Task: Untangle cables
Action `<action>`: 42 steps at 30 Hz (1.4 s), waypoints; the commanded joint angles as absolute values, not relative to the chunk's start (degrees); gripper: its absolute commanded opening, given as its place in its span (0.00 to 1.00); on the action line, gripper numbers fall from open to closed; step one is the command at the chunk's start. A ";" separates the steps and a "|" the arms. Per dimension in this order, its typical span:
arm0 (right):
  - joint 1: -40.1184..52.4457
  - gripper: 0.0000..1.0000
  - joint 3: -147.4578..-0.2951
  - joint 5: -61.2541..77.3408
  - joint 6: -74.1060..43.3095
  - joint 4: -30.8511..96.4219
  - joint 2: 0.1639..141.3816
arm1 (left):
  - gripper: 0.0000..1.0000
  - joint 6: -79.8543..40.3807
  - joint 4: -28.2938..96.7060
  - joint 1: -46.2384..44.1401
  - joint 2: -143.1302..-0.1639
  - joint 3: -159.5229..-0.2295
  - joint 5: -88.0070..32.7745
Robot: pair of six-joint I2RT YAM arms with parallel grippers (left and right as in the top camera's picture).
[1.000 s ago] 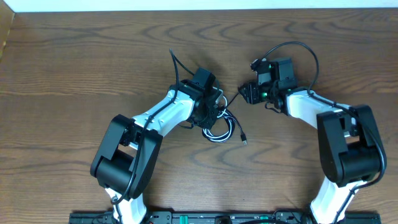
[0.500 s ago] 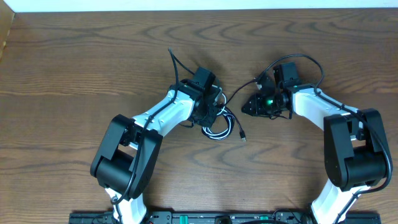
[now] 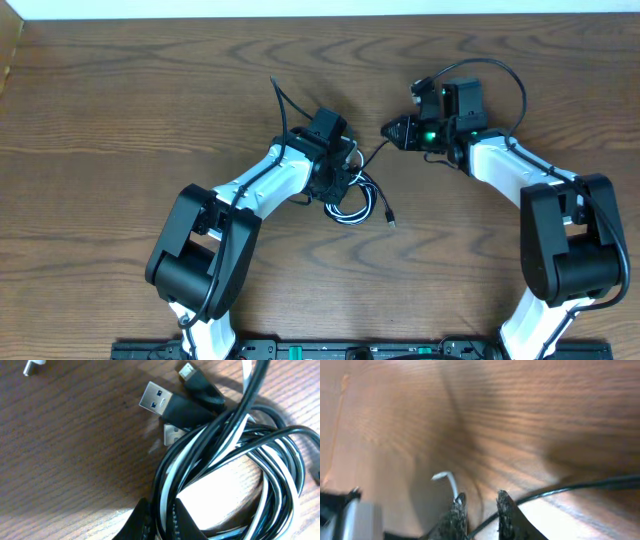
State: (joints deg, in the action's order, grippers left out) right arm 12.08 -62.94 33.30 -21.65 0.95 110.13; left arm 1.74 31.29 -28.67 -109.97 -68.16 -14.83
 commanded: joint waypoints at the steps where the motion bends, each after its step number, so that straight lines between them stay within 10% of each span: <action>1: 14.04 0.15 -63.53 26.48 -23.31 0.43 110.41 | 0.07 6.52 32.10 -28.75 -110.37 -68.86 -17.82; 11: 17.69 0.43 -63.51 30.15 -22.15 1.87 110.61 | 0.08 8.36 33.12 -28.75 -110.37 -68.86 -18.87; 23: 22.59 0.50 -63.00 22.35 -19.20 11.49 110.96 | 0.07 8.34 33.15 -28.69 -109.84 -68.88 -19.05; 42: 23.66 0.20 -64.99 10.04 -23.55 18.00 110.52 | 0.08 3.55 33.41 -25.36 -99.88 -68.86 -18.39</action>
